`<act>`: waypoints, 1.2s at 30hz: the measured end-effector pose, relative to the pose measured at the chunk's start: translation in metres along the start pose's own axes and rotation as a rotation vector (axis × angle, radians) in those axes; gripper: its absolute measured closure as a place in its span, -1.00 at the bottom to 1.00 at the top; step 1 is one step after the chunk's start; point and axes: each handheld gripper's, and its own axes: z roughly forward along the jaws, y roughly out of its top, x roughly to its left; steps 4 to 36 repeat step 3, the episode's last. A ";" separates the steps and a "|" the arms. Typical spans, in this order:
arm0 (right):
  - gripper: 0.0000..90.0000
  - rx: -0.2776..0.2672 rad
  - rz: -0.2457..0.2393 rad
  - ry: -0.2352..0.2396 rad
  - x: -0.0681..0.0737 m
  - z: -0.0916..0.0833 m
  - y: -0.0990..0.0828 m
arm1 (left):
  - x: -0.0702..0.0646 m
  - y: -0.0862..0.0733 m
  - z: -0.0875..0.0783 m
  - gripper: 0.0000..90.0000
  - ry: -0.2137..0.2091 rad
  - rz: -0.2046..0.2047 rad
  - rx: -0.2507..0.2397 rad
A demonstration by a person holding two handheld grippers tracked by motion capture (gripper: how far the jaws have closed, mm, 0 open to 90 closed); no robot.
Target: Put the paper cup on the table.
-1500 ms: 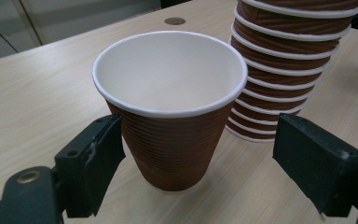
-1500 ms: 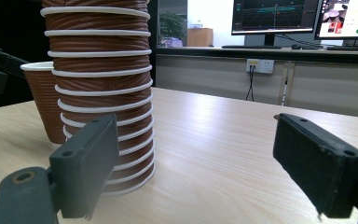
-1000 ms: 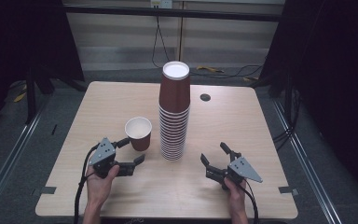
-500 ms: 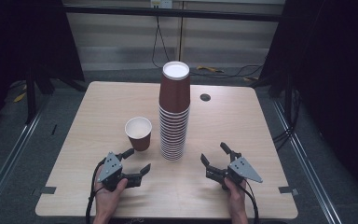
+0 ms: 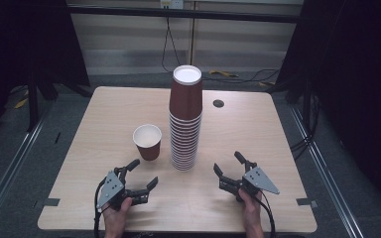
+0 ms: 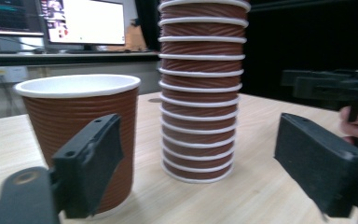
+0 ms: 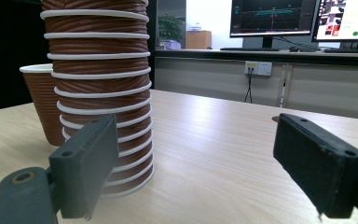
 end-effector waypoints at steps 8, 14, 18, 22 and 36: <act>-0.70 0.008 0.002 0.005 0.000 0.000 0.000 | 0.000 0.000 0.000 -0.65 0.018 -0.016 -0.005; -0.70 0.008 0.002 0.005 0.000 0.000 0.000 | 0.000 0.000 0.000 -0.65 0.018 -0.016 -0.005; -0.70 0.008 0.002 0.005 0.000 0.000 0.000 | 0.000 0.000 0.000 -0.65 0.018 -0.016 -0.005; -0.70 0.008 0.002 0.005 0.000 0.000 0.000 | 0.000 0.000 0.000 -0.65 0.018 -0.016 -0.005; -0.70 0.008 0.002 0.005 0.000 0.000 0.000 | 0.000 0.000 0.000 -0.65 0.018 -0.016 -0.005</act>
